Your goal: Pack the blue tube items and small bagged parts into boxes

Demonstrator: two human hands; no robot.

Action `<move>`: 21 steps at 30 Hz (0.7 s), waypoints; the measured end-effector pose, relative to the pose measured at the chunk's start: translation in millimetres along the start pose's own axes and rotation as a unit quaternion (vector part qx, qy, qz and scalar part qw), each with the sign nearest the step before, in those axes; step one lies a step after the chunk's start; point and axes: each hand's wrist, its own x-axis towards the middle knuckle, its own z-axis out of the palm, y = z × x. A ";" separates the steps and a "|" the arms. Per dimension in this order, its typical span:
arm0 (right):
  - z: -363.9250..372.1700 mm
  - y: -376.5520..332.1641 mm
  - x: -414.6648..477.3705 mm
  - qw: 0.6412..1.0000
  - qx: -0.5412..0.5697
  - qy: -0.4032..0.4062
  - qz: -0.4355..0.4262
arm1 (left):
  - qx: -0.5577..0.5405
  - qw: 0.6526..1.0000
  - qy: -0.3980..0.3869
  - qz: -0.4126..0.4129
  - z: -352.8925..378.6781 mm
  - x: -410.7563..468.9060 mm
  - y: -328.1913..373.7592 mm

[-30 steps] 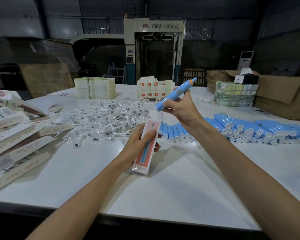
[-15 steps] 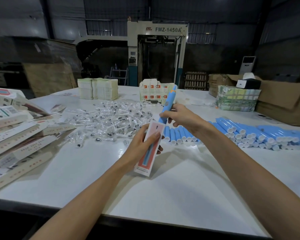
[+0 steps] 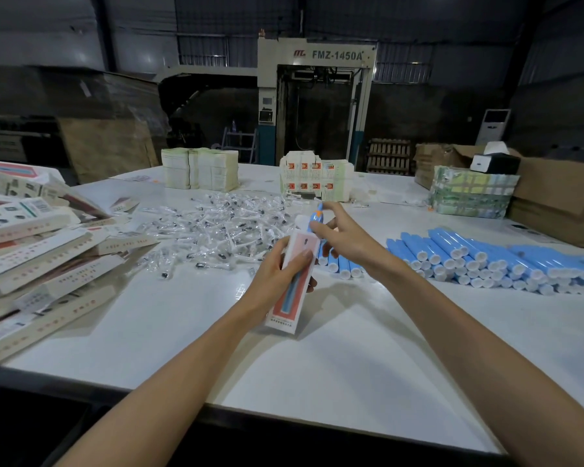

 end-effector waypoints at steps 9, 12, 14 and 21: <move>62.1 48.7 27.5 0.993 -0.087 0.071 -0.036 | -0.005 0.980 0.199 -0.001 -48.6 13.2 -4.0; 91.7 55.6 40.6 0.985 -0.153 0.023 -0.076 | 0.010 0.964 0.265 0.016 -63.2 17.6 -10.1; 108.2 54.9 51.4 0.974 -0.202 -0.005 -0.106 | 0.017 0.957 0.289 0.028 -68.8 18.8 -12.8; 142.5 42.5 70.1 0.930 -0.329 -0.041 -0.155 | 0.043 0.950 0.306 0.045 -70.7 18.6 -14.4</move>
